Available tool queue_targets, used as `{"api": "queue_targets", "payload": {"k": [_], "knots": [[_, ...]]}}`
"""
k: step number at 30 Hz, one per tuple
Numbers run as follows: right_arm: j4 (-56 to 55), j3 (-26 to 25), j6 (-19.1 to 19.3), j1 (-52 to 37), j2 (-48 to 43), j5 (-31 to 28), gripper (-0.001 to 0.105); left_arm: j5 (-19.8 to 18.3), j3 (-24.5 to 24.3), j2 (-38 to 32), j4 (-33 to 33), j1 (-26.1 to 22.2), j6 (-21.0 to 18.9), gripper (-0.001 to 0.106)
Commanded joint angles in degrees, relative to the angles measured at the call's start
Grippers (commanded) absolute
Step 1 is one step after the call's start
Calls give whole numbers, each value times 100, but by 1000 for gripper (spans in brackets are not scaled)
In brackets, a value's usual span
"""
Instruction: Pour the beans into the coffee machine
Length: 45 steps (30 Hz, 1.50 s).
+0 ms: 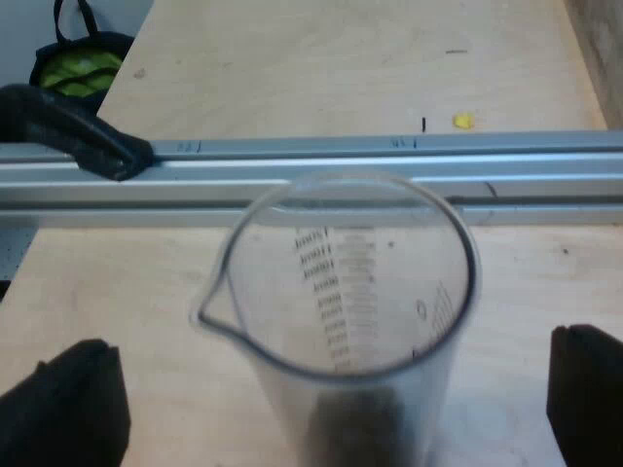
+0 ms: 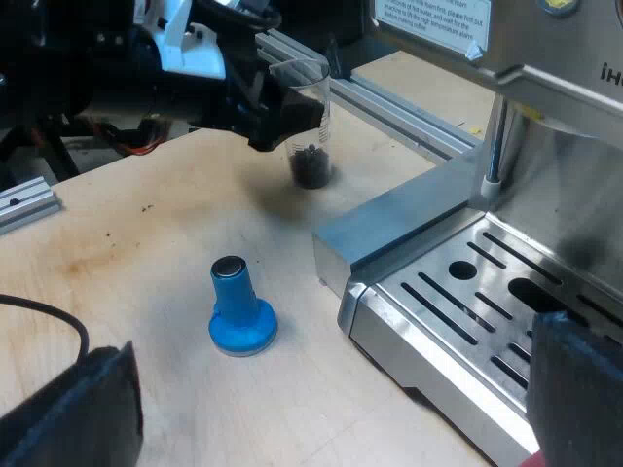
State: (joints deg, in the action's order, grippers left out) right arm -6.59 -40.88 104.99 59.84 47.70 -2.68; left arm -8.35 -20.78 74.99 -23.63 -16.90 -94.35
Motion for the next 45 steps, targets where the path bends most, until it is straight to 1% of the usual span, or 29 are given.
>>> {"api": "queue_targets", "payload": {"k": [1,13,20,21,23,25,26,28,32,34,35,40,43,45], "knots": [[38,-8,10,5,-3,-4,81,-4,-171,154,-27,-1,-4,88],[38,-8,10,5,-3,-4,81,-4,-572,606,-27,-1,-4,88],[38,-8,10,5,-3,-4,81,-4,-626,664,-27,-1,-4,88],[38,-8,10,5,-3,-4,81,-4,-626,664,-27,-1,-4,86],[38,-8,10,5,-3,-4,81,7,-626,664,-27,-1,-4,80],[38,-8,10,5,-3,-9,81,92,-626,664,-27,-1,-4,69],[38,-8,10,5,-3,-9,81,100,-626,664,-27,-1,-4,66],[38,-8,10,5,-3,-9,81,104,-626,664,-27,-1,-4,55],[38,-8,10,5,-3,-9,81,104,-626,664,-27,-1,-4,44],[38,-8,10,5,-3,-9,81,104,-626,664,-27,-1,-4,34],[38,-8,10,5,-3,-9,81,104,-626,664,-27,-1,-4,32],[38,-8,10,5,-3,-9,81,104,-626,647,-27,-1,-4,15],[38,-8,10,5,-3,-9,81,104,-626,579,-27,-1,-4,8],[38,-8,10,5,-3,-9,81,104,-626,487,-6,-1,-4,7]]}}
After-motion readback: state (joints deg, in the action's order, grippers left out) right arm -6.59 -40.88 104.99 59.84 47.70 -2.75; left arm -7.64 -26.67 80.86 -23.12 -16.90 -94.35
